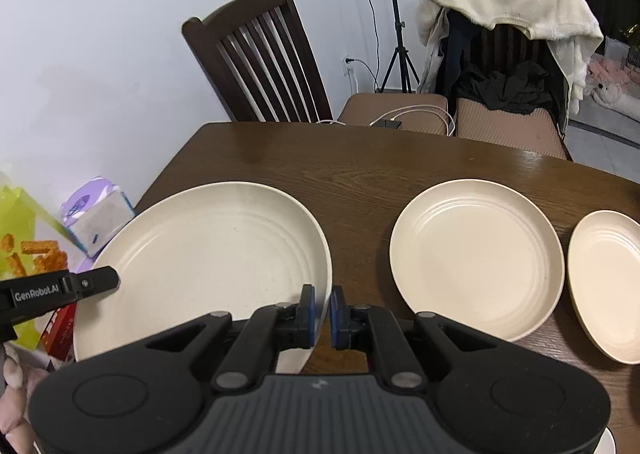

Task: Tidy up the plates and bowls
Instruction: 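Lift the beige plate with both grippers and carry it back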

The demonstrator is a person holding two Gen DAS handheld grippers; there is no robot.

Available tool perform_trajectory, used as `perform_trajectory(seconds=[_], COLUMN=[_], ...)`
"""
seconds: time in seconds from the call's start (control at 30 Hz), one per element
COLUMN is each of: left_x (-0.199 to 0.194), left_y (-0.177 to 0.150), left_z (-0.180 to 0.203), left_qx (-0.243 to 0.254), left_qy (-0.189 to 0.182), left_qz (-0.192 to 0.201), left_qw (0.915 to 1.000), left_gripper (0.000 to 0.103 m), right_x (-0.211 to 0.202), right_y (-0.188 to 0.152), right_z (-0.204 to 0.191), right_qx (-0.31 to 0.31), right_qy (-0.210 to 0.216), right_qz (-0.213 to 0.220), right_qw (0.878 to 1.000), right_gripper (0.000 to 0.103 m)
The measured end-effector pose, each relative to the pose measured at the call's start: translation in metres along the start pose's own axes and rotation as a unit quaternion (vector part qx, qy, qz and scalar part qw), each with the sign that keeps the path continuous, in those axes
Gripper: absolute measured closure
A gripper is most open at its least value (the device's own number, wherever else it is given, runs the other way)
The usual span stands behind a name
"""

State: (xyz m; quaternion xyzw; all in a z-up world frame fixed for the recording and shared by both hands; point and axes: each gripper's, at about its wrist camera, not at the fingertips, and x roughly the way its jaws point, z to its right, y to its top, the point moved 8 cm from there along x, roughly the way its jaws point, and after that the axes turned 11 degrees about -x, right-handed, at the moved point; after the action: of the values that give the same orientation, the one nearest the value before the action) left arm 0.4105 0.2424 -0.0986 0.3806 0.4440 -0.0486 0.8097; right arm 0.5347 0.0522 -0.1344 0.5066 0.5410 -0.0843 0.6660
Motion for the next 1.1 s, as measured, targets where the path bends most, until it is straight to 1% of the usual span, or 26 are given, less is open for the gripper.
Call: perform_trajectory(seconds=[0.23,0.5,0.77,1.1], left_x=[-0.029,-0.06,-0.089,-0.123], left_y=[-0.013,-0.033,-0.053,-0.085], left_z=[0.001,0.014,0.031,0.059], left_qx=[0.006,0.029,0.054,0.089], left_qy=[-0.008,-0.023,-0.046,-0.082], left_qz=[0.001,0.002,0.003,-0.002], left_qw=[1.0,0.9993,0.9974,0.9926], left_gripper=[0.091,0.091,0.091,0.091], right_x=[-0.034,-0.075,-0.111,-0.166], right_y=[-0.015,-0.039,-0.063,-0.097], right_z=[-0.004,-0.001,0.009,0.023], right_qx=[0.003,0.012,0.026,0.047], right_qy=[-0.004,-0.019,-0.035,-0.071], right_qz=[0.015,0.033,0.048,0.069], right_qw=[1.0,0.999,0.998,0.994], right_gripper=[0.096,0.096,0.096,0.096])
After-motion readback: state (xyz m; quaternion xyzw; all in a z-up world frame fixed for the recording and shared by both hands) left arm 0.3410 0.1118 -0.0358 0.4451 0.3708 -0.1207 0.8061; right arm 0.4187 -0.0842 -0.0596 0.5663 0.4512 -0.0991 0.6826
